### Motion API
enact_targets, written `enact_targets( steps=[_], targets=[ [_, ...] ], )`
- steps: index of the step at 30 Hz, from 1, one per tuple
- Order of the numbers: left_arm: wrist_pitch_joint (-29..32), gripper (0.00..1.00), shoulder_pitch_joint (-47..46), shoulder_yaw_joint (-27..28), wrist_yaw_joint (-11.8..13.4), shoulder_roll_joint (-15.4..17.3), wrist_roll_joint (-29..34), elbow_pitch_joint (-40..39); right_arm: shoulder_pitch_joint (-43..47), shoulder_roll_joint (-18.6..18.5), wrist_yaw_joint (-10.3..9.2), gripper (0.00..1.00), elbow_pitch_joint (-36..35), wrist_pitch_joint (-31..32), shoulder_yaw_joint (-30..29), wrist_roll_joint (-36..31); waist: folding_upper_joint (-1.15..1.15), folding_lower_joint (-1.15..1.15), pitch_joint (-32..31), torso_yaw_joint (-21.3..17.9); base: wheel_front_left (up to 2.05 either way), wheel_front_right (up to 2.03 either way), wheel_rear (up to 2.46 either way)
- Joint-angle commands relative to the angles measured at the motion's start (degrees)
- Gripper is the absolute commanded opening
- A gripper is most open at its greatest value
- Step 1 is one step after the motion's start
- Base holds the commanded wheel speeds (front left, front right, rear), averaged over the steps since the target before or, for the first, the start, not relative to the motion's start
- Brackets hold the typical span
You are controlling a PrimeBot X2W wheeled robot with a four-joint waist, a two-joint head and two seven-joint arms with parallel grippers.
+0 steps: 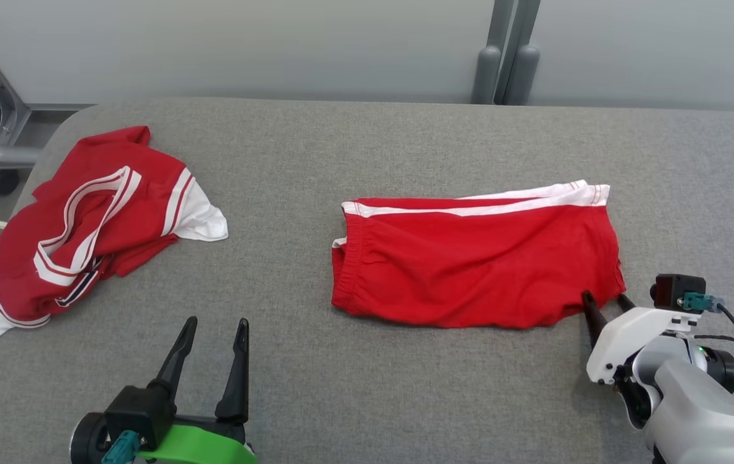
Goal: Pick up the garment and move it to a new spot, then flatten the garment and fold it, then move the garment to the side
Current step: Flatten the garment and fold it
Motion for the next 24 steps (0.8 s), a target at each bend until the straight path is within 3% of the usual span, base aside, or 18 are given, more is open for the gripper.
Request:
enact_targets(
  steps=[1,9,13,18,24],
  targets=[
    [0.14,1.00,1.04,0.16,0.27,0.38,0.01,0.04,1.16,-0.18,-0.08,1.00,-0.43,-0.69,0.00,-0.39,0.00,0.00,-1.22,-0.40,0.00,0.00,0.00],
    [-0.79,1.00,3.05,1.76,1.42,1.00,-1.15,0.53,6.81,-1.11,-0.08,1.00,-6.51,-2.73,-0.69,-4.69,0.00,0.00,-5.68,-1.35,0.00,0.00,0.00],
    [-1.21,1.00,3.72,2.76,2.12,1.61,-1.28,0.71,11.62,-1.38,-0.08,1.00,-15.96,-2.70,-4.33,-9.32,0.00,0.00,-6.96,-2.44,0.00,0.00,0.00],
    [-1.62,1.00,4.43,3.69,2.66,2.46,-1.13,1.27,19.79,1.94,-0.07,1.00,-30.22,-2.72,-10.83,-15.35,0.00,0.00,-8.16,-4.02,0.00,0.00,0.00],
    [-0.67,1.00,4.80,3.84,3.48,3.92,-0.33,2.10,30.13,5.98,-0.07,1.00,-45.25,-2.70,-12.41,-19.27,0.00,0.00,-9.17,-5.60,0.00,0.00,0.00]
  ],
)
